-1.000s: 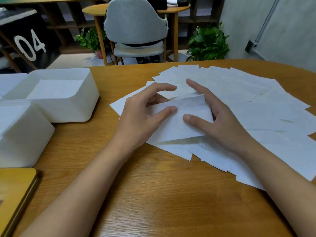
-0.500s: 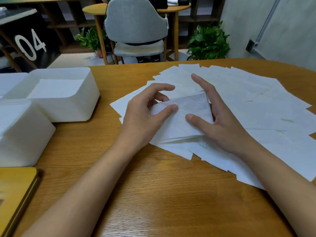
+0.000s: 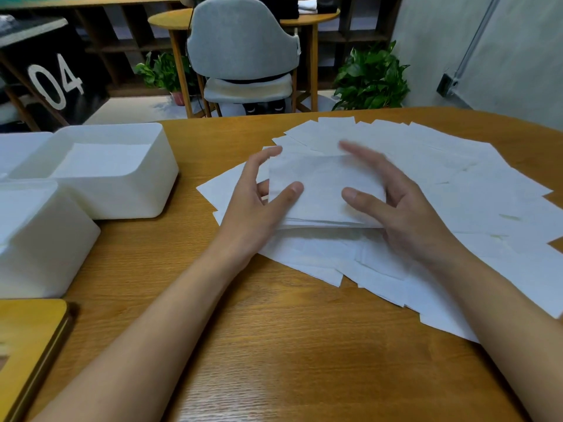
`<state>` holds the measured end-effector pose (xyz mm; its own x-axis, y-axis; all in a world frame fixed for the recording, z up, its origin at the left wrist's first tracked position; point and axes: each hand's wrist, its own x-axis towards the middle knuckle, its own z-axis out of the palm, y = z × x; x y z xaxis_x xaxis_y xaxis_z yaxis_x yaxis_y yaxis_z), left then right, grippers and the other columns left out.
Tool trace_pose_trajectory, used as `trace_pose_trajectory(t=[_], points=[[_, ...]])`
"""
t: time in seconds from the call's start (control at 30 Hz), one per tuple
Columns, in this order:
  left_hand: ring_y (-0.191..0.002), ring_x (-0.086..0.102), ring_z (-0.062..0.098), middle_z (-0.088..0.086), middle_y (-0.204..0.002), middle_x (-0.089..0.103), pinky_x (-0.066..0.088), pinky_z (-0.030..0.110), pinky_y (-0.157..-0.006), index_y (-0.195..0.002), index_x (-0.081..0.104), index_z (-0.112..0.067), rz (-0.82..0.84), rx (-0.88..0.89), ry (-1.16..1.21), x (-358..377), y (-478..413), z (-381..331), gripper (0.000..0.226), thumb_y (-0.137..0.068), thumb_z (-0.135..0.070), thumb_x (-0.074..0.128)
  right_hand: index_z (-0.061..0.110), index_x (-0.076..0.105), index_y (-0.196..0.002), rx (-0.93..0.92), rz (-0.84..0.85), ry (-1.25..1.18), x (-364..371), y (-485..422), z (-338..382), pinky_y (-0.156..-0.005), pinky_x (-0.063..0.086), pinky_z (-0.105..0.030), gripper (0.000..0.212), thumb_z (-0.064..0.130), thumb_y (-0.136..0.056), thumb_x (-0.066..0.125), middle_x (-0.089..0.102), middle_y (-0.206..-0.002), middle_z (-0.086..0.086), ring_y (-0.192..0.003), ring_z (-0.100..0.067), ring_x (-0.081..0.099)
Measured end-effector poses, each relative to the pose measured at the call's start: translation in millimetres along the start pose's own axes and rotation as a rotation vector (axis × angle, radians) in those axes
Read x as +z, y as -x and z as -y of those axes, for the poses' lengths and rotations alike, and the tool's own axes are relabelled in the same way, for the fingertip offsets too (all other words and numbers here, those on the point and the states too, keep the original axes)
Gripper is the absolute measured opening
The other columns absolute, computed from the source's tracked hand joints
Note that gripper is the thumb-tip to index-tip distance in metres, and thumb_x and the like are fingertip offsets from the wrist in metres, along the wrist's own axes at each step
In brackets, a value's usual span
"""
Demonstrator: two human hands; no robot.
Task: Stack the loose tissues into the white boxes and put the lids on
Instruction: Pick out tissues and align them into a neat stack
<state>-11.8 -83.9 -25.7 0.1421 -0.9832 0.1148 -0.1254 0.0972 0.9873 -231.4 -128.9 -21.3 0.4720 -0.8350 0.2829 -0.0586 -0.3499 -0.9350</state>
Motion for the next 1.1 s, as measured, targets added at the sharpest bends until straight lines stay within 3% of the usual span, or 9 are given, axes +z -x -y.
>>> trace_pose_trajectory(t=[0.1,0.27,0.33,0.43,0.57,0.67,0.77,0.97,1.1], points=[[-0.117,0.070,0.021,-0.002,-0.144,0.061,0.061,0.051,-0.094,-0.146,0.044,-0.049,0.069,0.070,-0.071,-1.5,-0.4,2.8,0.054,-0.103,-0.028,0.069,0.032,0.073,-0.128,0.032,-0.002,0.066,-1.4,1.1,-1.4,-0.099,0.049,-0.016,0.033,0.016,-0.099,0.068,0.069,-0.132,0.022,-0.126,0.002,0.060],[-0.088,0.075,0.012,-0.003,-0.102,0.074,0.057,0.027,-0.066,-0.135,0.055,-0.034,0.053,0.014,0.044,1.8,0.0,-0.3,0.032,-0.106,-0.025,0.063,0.028,0.079,-0.117,0.068,-0.051,0.111,-4.5,0.7,-4.8,-0.095,0.048,-0.012,0.029,0.009,-0.099,0.068,0.074,-0.123,0.019,-0.120,0.002,0.064],[-0.082,0.070,0.005,-0.005,-0.100,0.070,0.052,0.019,-0.064,-0.133,0.056,-0.030,0.000,0.069,-0.016,-0.4,-3.0,2.8,0.028,-0.106,-0.023,0.062,0.027,0.079,-0.117,0.061,-0.089,0.130,-5.0,0.8,-5.5,-0.097,0.044,-0.008,0.030,0.006,-0.099,0.068,0.074,-0.121,0.022,-0.121,0.005,0.063],[-0.102,0.066,0.002,-0.010,-0.112,0.068,0.053,0.020,-0.080,-0.133,0.056,-0.029,-0.111,0.209,-0.334,-13.3,-10.5,12.2,0.036,-0.101,-0.016,0.066,0.027,0.078,-0.118,0.044,-0.211,0.146,-7.7,-0.4,-5.5,-0.106,0.041,-0.009,0.031,0.006,-0.099,0.066,0.074,-0.120,0.024,-0.124,0.008,0.060],[-0.112,0.056,-0.007,-0.017,-0.123,0.068,0.047,0.029,-0.102,-0.125,0.069,-0.027,-0.046,0.231,-0.672,-24.8,-16.6,23.1,0.035,-0.091,-0.027,0.079,0.029,0.078,-0.117,0.055,-0.321,0.162,-12.1,-1.8,-7.3,-0.100,0.041,-0.004,0.033,0.004,-0.099,0.065,0.074,-0.121,0.024,-0.121,0.011,0.059],[-0.101,0.048,-0.025,-0.022,-0.120,0.066,0.037,0.006,-0.091,-0.124,0.072,-0.029,0.017,0.199,-0.726,-23.4,-17.3,26.9,0.041,-0.086,-0.039,0.084,0.031,0.079,-0.117,0.062,-0.340,0.169,-11.4,-1.6,-8.2,-0.102,0.042,-0.006,0.034,0.005,-0.100,0.065,0.073,-0.120,0.026,-0.121,0.012,0.059],[-0.099,0.051,-0.022,-0.018,-0.117,0.070,0.035,0.000,-0.084,-0.122,0.075,-0.027,-0.042,0.217,-0.704,-23.2,-22.1,32.8,0.038,-0.086,-0.038,0.085,0.031,0.079,-0.116,0.070,-0.342,0.160,-10.2,-1.2,-7.6,-0.101,0.042,-0.006,0.034,0.005,-0.099,0.064,0.074,-0.119,0.025,-0.120,0.011,0.060],[-0.086,0.056,-0.007,-0.008,-0.109,0.077,0.041,0.008,-0.081,-0.115,0.080,-0.019,-0.102,0.302,-0.770,-22.3,-29.5,37.3,0.023,-0.092,-0.021,0.081,0.033,0.079,-0.116,0.082,-0.324,0.172,-7.3,-1.4,-7.4,-0.102,0.042,-0.006,0.035,0.006,-0.100,0.064,0.073,-0.120,0.026,-0.121,0.011,0.059],[-0.095,0.071,0.017,-0.004,-0.099,0.079,0.056,0.041,-0.086,-0.105,0.082,-0.019,-0.156,0.370,-0.844,-18.2,-29.3,40.8,0.018,-0.092,-0.009,0.072,0.033,0.078,-0.118,0.076,-0.329,0.183,-5.9,-1.8,-7.8,-0.105,0.043,-0.009,0.034,0.007,-0.101,0.063,0.072,-0.121,0.028,-0.122,0.012,0.058]])
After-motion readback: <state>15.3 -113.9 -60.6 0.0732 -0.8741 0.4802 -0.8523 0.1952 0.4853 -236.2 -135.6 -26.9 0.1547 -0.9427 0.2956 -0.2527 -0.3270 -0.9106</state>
